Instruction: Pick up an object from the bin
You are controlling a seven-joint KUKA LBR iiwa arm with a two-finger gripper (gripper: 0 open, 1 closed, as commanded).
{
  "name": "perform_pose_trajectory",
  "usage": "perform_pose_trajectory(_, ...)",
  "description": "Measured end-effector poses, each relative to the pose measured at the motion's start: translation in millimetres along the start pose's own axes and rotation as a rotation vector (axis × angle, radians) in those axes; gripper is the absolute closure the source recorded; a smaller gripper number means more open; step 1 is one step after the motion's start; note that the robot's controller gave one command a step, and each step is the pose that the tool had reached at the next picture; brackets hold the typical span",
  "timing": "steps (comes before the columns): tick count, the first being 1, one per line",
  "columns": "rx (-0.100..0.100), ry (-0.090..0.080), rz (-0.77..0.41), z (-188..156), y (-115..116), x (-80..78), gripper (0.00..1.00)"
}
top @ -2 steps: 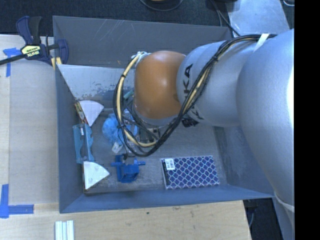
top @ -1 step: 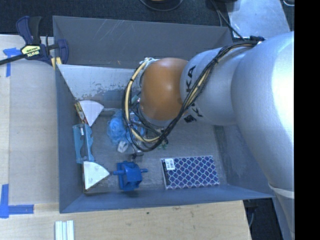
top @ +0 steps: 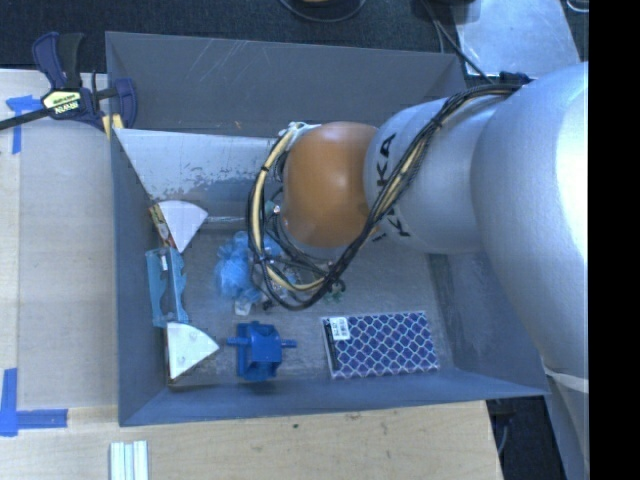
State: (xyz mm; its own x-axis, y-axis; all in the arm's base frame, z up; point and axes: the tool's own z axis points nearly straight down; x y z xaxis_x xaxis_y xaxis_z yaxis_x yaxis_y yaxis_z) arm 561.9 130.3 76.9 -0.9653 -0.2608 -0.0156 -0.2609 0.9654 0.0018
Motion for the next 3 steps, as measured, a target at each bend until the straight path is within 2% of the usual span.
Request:
perform_pose_trajectory(1,0.000,0.001,0.000,0.3,0.0,0.3,1.00)
perform_pose_trajectory(2,0.001,-0.009,-0.008,-57.1,-9.5,-2.0,1.00)
perform_pose_trajectory(3,0.001,-0.005,0.000,-83.1,-28.6,-11.2,1.00)
